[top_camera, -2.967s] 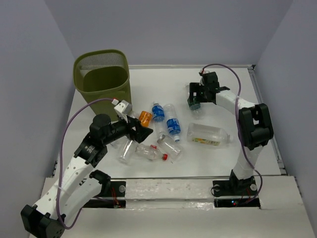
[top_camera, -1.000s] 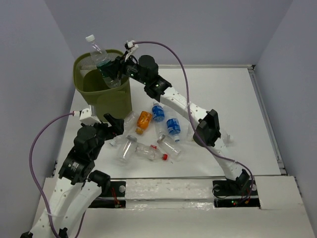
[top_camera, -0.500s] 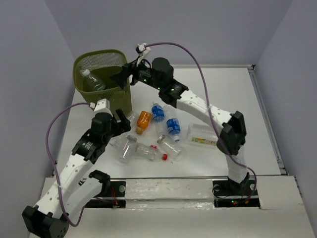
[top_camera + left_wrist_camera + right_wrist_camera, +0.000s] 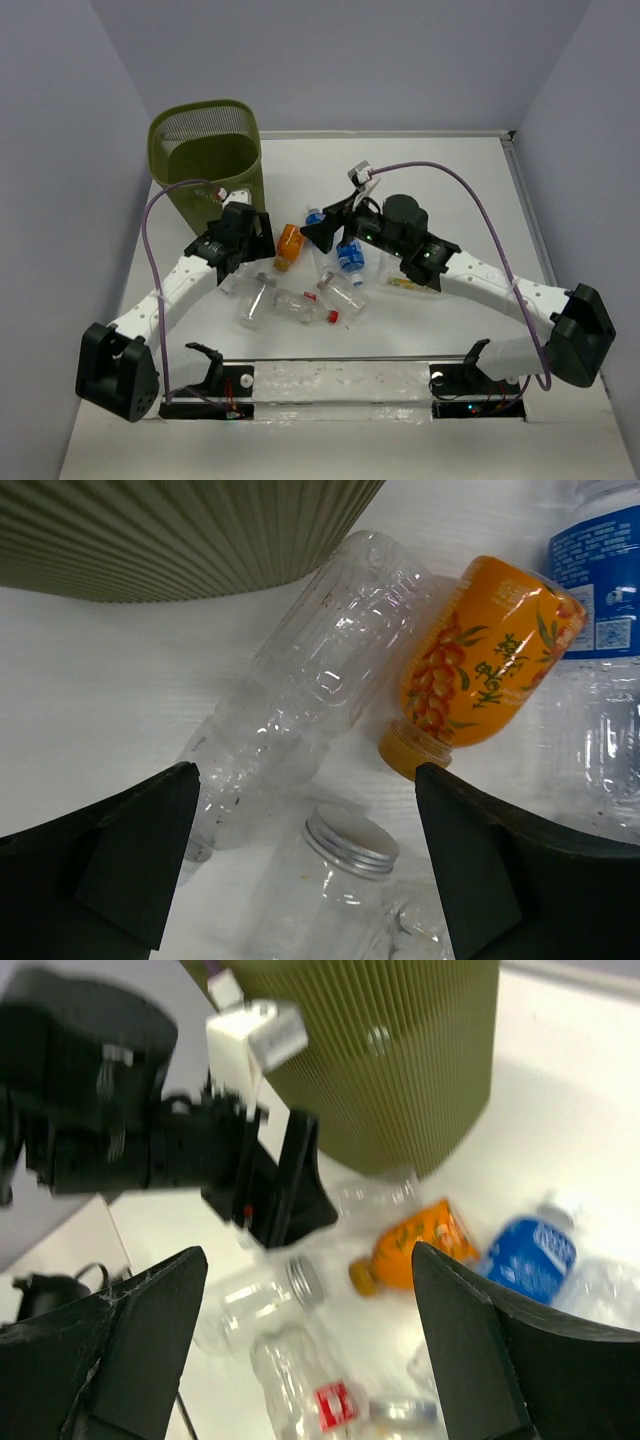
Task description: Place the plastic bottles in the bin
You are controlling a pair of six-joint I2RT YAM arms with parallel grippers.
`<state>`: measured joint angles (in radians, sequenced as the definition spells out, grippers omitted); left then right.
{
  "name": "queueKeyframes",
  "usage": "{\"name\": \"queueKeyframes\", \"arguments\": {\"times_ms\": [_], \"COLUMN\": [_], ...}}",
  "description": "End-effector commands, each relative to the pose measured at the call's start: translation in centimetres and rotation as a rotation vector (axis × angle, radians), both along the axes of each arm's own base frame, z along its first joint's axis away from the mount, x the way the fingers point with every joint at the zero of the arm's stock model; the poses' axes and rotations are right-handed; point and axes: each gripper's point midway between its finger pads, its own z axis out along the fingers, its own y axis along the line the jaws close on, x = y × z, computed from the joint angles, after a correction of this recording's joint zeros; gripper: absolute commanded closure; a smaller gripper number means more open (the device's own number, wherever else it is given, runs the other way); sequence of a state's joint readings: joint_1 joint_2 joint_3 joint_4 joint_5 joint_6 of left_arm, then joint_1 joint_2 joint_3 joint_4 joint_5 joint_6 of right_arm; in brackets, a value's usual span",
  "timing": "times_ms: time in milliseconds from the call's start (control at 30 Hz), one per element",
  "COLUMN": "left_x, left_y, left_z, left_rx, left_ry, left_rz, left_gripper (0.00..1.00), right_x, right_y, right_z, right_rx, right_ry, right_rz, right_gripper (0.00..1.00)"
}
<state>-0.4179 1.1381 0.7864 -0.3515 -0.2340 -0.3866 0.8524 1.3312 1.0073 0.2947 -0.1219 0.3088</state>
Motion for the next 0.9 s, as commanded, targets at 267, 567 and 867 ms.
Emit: {"name": "queueKeyframes", "arguments": {"times_ms": [267,567,867], "left_x": [2.9,1.8,0.8], "left_y": [0.5,-1.1,-1.0], "left_z": [-2.3,-6.2,-5.9], "left_rx": [0.178,0.143,0.129], "left_ry": [0.093,0.258,0.254], "left_rz": [-0.061,-0.123,-0.115], "left_gripper": [0.01,0.09,0.29], "right_x": [-1.4,-1.2,-2.1], "right_y": [-3.0,-3.6,-4.6], "right_z": [0.5,-3.5,-6.2], "right_rx": [0.051,-0.001,-0.014], "right_ry": [-0.023,0.047,0.114], "right_rz": [-0.066,-0.1,-0.116], "right_gripper": [0.12,0.09,0.09]}}
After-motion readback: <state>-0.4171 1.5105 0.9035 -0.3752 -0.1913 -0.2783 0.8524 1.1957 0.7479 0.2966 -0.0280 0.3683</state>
